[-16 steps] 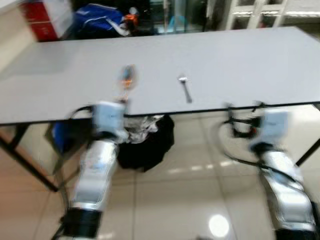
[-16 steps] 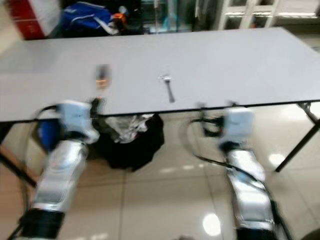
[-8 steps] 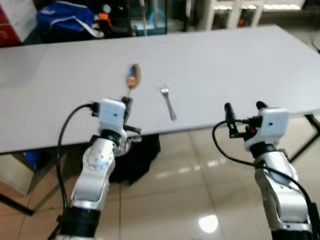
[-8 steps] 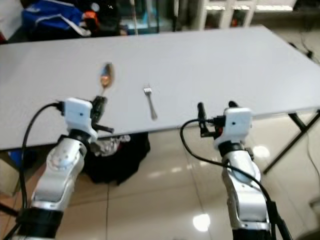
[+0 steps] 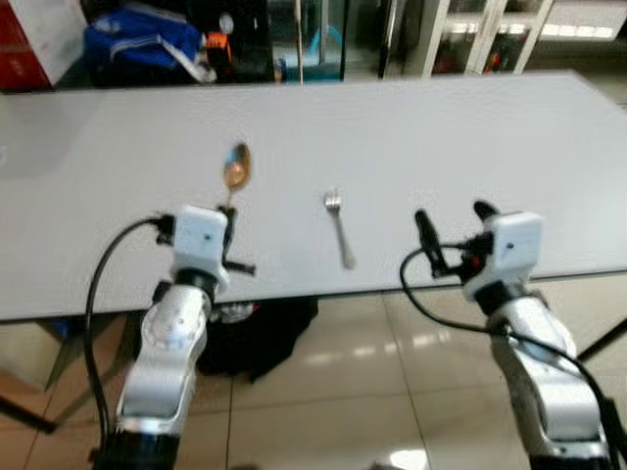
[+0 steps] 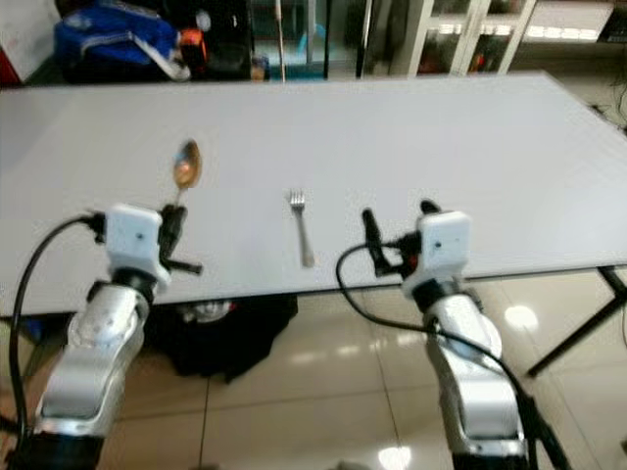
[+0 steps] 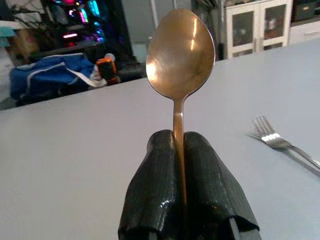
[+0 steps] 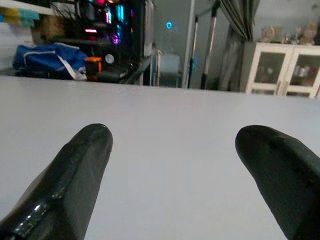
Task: Setting the table
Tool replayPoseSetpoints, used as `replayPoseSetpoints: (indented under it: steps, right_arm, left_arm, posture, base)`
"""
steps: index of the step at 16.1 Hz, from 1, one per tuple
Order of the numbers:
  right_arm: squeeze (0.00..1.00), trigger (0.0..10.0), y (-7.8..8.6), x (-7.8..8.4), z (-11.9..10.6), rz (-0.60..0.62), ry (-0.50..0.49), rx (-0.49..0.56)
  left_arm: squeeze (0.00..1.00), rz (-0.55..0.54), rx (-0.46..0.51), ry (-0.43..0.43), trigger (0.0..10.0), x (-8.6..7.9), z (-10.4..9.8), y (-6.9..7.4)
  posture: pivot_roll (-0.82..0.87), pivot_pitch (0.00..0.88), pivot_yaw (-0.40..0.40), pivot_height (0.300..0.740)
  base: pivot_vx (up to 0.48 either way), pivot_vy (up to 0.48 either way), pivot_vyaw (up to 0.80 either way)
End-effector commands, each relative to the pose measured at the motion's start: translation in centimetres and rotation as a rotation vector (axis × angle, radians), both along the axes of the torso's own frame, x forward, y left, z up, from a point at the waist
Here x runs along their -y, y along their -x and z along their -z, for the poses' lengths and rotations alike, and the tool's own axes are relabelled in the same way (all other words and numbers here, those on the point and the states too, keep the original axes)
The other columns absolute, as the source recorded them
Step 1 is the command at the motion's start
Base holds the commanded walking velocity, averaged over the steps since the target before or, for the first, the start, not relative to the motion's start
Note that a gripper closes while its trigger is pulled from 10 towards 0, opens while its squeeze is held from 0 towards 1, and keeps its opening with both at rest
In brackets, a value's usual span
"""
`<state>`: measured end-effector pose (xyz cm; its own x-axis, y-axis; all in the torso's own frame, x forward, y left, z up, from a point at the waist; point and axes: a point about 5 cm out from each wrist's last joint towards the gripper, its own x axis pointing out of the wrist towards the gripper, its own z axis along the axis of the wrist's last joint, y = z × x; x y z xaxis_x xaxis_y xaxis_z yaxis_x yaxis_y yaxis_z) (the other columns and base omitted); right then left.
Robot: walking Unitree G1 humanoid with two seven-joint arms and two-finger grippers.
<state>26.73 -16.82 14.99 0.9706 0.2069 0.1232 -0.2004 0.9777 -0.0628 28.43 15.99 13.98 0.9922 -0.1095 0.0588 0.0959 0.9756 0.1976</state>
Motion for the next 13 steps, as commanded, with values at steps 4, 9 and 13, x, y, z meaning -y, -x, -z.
replayPoseSetpoints:
  steps: [4, 9, 13]
  right_arm:
    - [0.00, 10.0, 0.0, -0.9, 0.1, -0.035, -0.072, -0.030]
    - [0.00, 10.0, 1.5, -3.6, 0.6, -0.255, -0.078, -0.094]
    - [0.00, 10.0, 0.8, -1.7, 1.9, -0.027, -0.070, -0.145]
  left_arm:
    - [0.00, -0.058, -0.068, -0.067, 10.0, -1.3, 0.4, -0.3]
    - [0.00, -0.074, -0.190, -0.108, 10.0, -1.6, 1.3, -3.1]
    - [0.00, -0.087, -0.242, -0.138, 10.0, -1.9, 2.5, -5.2]
  posture:
    - [0.02, 0.027, -0.022, 0.740]
    - [0.00, 0.017, 0.008, 0.740]
    - [-0.01, 0.020, 0.027, 0.740]
  base:
    - [0.000, 0.000, 0.00]
    - [0.000, 0.000, 0.00]
    - [0.000, 0.000, 0.00]
